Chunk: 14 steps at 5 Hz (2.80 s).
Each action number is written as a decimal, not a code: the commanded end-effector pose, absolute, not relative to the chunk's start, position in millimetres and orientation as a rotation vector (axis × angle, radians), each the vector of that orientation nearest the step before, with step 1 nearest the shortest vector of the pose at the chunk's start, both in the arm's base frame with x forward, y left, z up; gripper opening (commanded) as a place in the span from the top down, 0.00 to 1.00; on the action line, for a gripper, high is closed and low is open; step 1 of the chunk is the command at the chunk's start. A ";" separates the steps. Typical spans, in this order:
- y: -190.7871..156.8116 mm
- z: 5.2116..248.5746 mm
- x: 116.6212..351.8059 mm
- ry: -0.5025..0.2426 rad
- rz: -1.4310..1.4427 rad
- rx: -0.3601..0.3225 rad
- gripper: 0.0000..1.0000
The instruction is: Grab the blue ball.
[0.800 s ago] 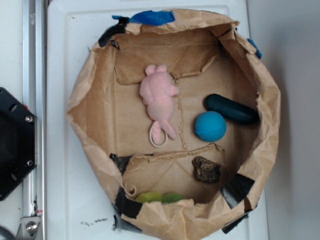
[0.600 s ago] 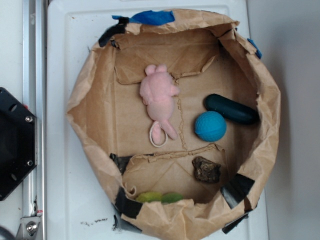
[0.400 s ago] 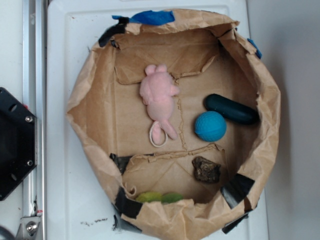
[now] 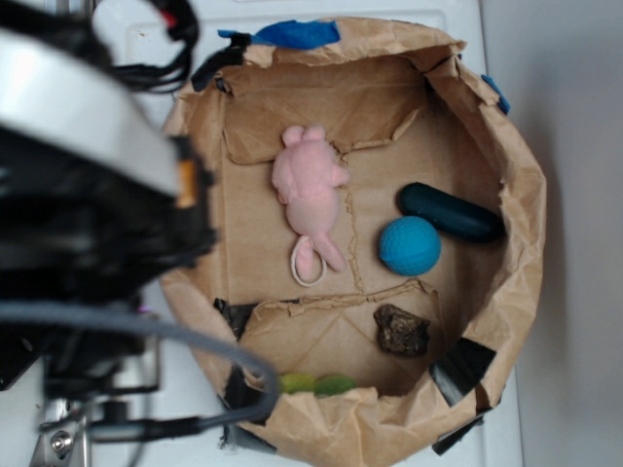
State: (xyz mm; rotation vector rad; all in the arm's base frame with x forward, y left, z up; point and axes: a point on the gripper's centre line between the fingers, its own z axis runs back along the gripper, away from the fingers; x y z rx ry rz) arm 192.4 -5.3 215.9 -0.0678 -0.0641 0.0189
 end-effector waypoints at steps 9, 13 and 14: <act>24.5 174.2 277.8 -0.259 0.405 -0.162 0.00; 19.9 96.4 322.8 -0.201 0.380 -0.065 0.00; 18.5 88.0 323.1 -0.209 0.359 -0.060 0.00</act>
